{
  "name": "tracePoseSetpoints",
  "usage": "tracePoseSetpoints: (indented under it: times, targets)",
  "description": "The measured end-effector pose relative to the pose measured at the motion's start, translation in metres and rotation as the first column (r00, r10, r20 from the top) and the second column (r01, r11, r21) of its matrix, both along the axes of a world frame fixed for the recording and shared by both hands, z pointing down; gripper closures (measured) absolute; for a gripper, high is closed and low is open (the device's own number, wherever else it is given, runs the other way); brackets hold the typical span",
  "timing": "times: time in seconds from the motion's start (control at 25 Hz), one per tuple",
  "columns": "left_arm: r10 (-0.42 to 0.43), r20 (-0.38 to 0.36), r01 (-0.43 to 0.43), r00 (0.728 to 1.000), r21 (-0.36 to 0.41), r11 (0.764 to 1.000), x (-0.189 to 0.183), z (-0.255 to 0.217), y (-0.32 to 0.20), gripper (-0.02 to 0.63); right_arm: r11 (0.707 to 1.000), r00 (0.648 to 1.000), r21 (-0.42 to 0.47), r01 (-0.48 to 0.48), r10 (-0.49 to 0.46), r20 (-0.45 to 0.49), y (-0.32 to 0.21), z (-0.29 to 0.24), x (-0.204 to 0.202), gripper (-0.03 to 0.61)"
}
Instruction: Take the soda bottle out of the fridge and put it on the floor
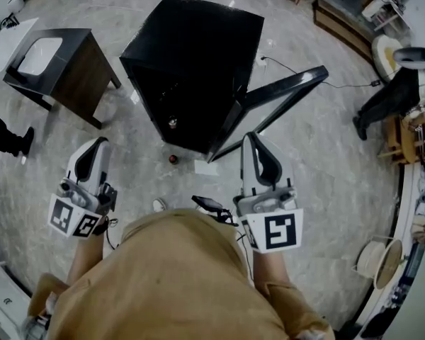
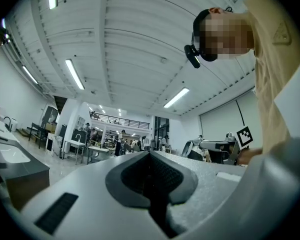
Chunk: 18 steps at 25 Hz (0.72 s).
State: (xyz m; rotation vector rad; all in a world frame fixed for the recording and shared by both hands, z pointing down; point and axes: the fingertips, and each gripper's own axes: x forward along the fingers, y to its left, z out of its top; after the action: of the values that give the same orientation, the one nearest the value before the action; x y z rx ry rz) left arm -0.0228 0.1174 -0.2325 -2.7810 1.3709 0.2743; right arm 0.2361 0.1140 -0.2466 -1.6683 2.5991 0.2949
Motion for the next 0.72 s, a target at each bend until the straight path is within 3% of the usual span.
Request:
tracePoseSetpoints:
  times: [0.36, 0.72]
  targets:
    - [0.007, 0.052, -0.008, 0.999, 0.014, 1.000, -0.009, -0.001, -0.013, 0.614, 0.999, 0.998, 0.000, -0.051, 0.051, 0.022, -0.011, -0.012, -0.013, 0.578]
    - [0.045, 0.042, -0.045, 0.998, 0.006, 0.999, -0.028, -0.001, -0.029, 0.614, 0.995, 0.995, 0.002, -0.104, 0.104, -0.012, -0.019, -0.021, -0.029, 0.578]
